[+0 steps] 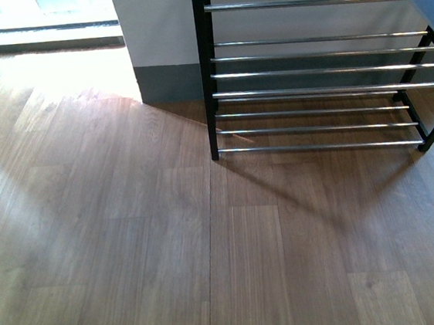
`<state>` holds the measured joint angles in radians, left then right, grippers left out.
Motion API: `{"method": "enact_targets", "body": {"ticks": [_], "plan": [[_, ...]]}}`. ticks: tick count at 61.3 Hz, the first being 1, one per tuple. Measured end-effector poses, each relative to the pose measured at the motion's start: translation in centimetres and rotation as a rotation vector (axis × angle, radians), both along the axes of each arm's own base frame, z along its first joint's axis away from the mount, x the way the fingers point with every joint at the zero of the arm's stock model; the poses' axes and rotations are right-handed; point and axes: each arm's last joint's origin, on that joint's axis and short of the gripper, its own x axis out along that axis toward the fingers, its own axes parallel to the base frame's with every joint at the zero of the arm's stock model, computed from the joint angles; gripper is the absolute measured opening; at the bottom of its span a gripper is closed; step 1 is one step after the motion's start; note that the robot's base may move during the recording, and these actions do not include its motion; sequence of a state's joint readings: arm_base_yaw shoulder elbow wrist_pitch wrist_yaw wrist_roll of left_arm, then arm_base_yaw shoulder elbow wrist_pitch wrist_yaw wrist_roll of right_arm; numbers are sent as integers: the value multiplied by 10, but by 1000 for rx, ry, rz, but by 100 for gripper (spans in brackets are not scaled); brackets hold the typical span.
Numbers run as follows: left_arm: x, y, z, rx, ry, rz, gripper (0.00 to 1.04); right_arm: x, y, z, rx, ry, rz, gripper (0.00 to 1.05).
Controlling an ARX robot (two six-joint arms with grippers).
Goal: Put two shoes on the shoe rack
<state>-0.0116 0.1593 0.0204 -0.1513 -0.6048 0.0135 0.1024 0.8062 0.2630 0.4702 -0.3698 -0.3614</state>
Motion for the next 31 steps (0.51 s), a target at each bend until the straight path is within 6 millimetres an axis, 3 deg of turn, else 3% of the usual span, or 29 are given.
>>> {"method": "enact_targets", "body": {"ticks": [31], "plan": [[0, 0, 0, 0, 0, 0, 2, 0, 0, -2, -1, 8, 1, 1]]}}
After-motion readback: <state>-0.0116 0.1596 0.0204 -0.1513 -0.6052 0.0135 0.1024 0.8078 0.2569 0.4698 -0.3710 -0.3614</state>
